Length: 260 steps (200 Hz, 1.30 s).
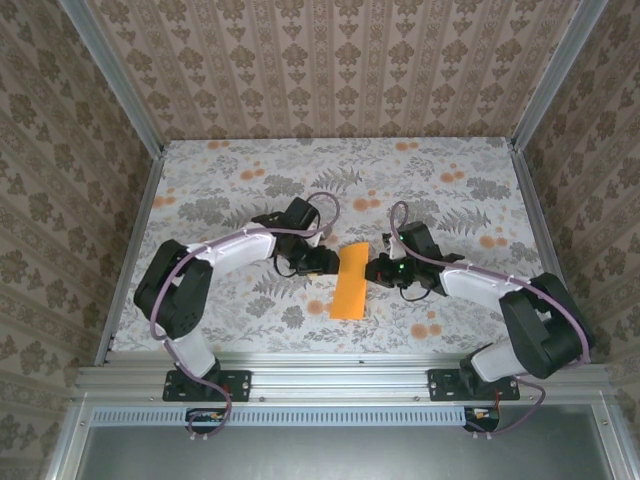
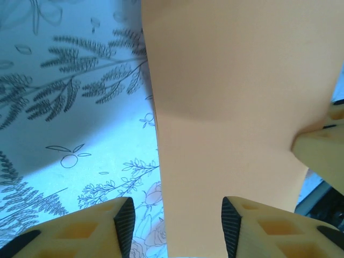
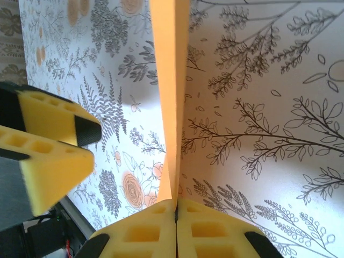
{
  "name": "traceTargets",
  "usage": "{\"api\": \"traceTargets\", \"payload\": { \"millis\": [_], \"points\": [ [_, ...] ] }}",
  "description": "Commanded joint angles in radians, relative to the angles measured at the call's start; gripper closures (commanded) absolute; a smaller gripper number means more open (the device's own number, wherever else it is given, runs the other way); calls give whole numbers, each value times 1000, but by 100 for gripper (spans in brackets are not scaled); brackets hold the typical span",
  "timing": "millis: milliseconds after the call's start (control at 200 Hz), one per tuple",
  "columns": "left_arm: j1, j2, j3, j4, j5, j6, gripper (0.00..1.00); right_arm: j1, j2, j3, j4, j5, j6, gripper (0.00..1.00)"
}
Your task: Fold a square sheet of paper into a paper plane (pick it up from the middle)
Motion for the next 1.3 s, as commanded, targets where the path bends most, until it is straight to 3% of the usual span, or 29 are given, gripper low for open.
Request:
{"api": "traceTargets", "payload": {
  "millis": [0, 270, 490, 800, 1295],
  "points": [
    [9, -48, 36, -49, 16, 10, 48, -8, -63, 43, -202, 72, -86, 91],
    [28, -103, 48, -81, 8, 16, 45, -25, -75, 47, -102, -26, -14, 92],
    [50, -170, 10, -103, -8, 8, 44, -22, -37, 32, 188, -149, 170, 92],
    [93, -281, -110, -92, -16, -49, 42, 9, 180, 92, 455, -186, 294, 92],
    [62, -233, -297, 93, 18, -181, 40, 4, 378, 100, 484, -205, 236, 92]
  ]
}}
